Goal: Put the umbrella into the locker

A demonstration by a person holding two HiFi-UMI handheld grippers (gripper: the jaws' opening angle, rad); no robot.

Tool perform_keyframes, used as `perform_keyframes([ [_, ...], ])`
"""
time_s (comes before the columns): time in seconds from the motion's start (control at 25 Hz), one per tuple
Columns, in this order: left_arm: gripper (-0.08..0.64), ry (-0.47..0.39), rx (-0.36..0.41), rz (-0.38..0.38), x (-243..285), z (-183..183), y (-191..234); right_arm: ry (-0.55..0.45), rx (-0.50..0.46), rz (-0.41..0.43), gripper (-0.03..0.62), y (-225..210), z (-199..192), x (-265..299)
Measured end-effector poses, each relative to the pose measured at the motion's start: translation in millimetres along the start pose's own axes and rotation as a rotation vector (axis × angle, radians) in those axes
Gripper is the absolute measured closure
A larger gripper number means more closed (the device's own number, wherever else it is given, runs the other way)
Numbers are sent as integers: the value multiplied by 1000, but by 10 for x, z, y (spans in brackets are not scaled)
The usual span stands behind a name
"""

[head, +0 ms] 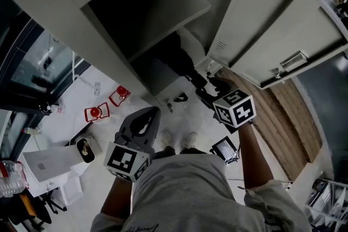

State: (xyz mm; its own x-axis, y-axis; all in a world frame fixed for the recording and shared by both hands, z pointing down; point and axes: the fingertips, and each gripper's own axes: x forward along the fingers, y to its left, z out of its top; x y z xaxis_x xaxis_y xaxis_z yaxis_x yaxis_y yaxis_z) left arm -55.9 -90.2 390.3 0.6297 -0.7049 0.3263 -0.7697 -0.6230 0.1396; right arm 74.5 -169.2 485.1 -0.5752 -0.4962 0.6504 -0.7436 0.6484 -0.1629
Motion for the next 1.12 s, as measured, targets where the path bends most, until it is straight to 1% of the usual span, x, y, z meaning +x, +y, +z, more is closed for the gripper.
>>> perform_keyframes([
  [0.16, 540, 3, -1, 6, -3, -1, 17, 4, -10, 23, 325, 31, 22, 46],
  [0.28, 540, 2, 0, 7, 5, 5, 24, 30, -22, 18, 331, 1, -44, 79],
  [0.32, 540, 3, -1, 8, 4, 4, 29, 34, -25, 11, 349, -9, -54, 87],
  [0.36, 540, 4, -1, 10, 2, 4, 34, 36, -26, 5, 386, -14, -55, 92],
  [0.4, 540, 5, -2, 12, 1, 5, 40, 36, -27, 1, 399, -17, -49, 93],
  [0.56, 540, 6, -2, 14, 13, 3, 52, 28, -27, 2, 403, -7, 2, 77],
  [0.76, 540, 8, -2, 12, 29, -6, 57, 29, -50, -22, 405, -22, 2, 56],
  [0.92, 540, 5, -4, 12, 33, -4, 71, -2, -50, -30, 405, -18, 120, -1],
  [1.12, 540, 5, -8, 15, 26, -3, 85, -9, -69, -36, 405, -78, 230, 4],
])
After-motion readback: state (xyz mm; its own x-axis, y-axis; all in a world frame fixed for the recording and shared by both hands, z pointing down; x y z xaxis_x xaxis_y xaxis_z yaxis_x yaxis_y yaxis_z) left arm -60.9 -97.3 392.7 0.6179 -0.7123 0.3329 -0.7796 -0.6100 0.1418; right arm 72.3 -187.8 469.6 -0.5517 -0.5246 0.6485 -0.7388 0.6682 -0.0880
